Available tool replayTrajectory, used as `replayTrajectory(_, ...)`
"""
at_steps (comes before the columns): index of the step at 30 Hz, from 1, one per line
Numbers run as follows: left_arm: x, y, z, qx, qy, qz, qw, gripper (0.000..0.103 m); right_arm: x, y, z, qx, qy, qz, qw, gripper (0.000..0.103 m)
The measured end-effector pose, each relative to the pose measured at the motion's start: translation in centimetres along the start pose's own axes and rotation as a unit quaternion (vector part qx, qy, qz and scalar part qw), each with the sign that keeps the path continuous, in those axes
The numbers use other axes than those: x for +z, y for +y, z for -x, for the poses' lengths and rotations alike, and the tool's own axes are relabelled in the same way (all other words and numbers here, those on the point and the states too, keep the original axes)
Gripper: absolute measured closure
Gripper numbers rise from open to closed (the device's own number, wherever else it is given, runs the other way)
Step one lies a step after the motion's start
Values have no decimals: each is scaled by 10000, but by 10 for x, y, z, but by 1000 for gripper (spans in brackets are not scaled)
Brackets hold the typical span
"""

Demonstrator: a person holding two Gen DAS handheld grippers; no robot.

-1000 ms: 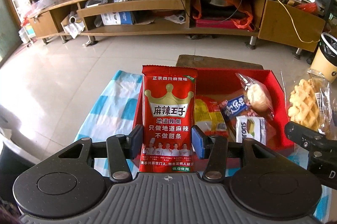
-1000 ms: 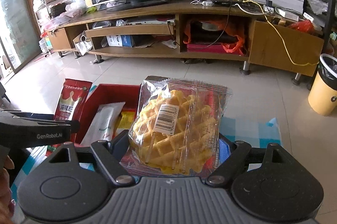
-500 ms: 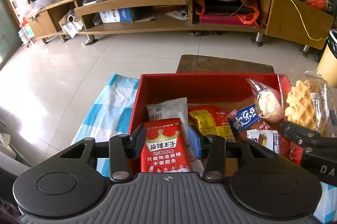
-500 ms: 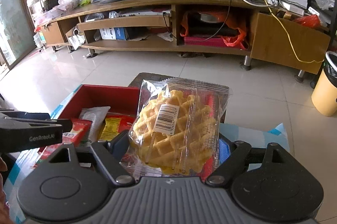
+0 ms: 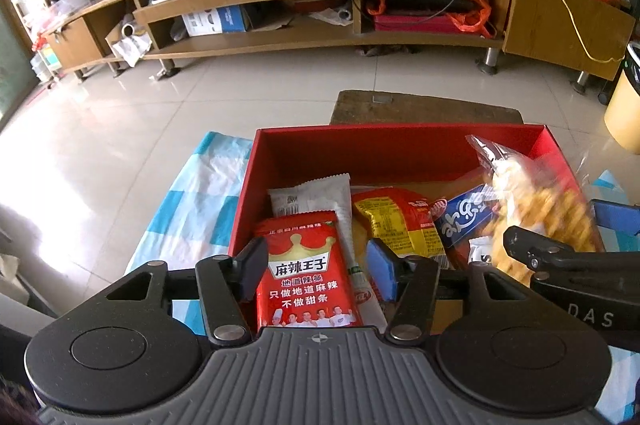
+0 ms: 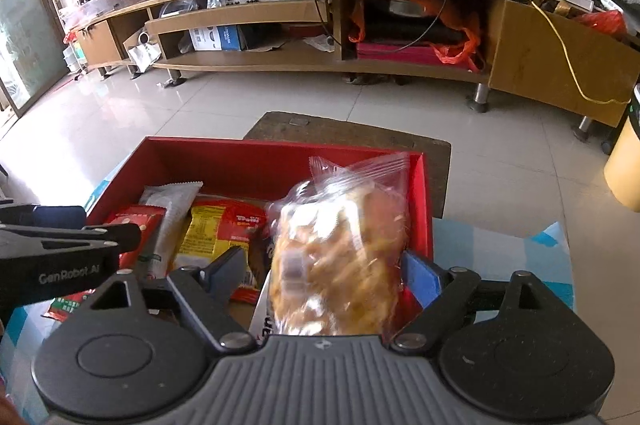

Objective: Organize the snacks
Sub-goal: 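Lower both packs into the red box and open both tools, then move both tools back out of the box toward the jerky pouch and sausages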

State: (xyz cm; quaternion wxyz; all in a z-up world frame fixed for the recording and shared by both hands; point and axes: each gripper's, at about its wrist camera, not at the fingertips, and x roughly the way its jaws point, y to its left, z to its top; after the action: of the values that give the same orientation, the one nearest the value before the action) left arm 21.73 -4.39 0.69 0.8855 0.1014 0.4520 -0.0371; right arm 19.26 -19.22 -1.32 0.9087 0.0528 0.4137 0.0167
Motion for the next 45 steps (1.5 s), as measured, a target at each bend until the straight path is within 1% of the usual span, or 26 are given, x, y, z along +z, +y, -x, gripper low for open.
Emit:
replayTrajectory(2,0,1,1,-13,-3,12,10000,36,0,0,2,-22,-12,10,10000,21)
replayTrajectory(7,-4,3,5,-16,-3,5,10000,33,-4,-1,8,-65,0,3,10000,21)
replayTrajectory(10,-8,6,10,-87,26,19,10000,28,-7,1,13,-59,7,16,10000,21)
replayTrajectory(14,-17,8,15,-42,39,-88,9999,27,-14,7,22,-11,11,145,9999,21)
replayTrajectory(17,-25,11,20,-86,102,-75,9999,27,-20,12,28,13,57,241,9997,21)
replayTrajectory(21,-45,12,28,-225,208,-173,9994,25,-29,7,38,-63,91,243,9996,21)
replayTrajectory(23,-56,10,33,-336,282,-262,9987,23,-33,1,41,-107,168,201,9996,21)
replayTrajectory(26,-77,5,39,-457,435,-425,9971,23,-45,-1,46,-76,302,236,9992,21)
replayTrajectory(31,-109,-2,45,-704,635,-722,9929,23,-69,17,55,55,494,583,9971,21)
replayTrajectory(33,-120,-8,48,-980,662,-993,9880,21,-74,20,57,62,559,631,9964,21)
replayTrajectory(34,-124,-12,48,-1111,659,-1106,9854,18,-76,20,59,76,559,607,9966,21)
replayTrajectory(37,-130,-22,44,-1344,595,-1405,9791,17,-77,17,61,99,562,501,9971,21)
replayTrajectory(40,-129,-33,33,-1395,505,-1641,9752,17,-78,14,60,95,606,454,9971,21)
replayTrajectory(42,-129,-37,23,-1472,639,-1659,9730,17,-79,14,58,100,630,463,9969,21)
replayTrajectory(43,-131,-37,19,-1446,749,-1626,9732,17,-79,14,57,109,645,474,9967,21)
replayTrajectory(45,-138,-36,15,-1490,971,-1603,9709,17,-79,14,56,114,664,484,9965,21)
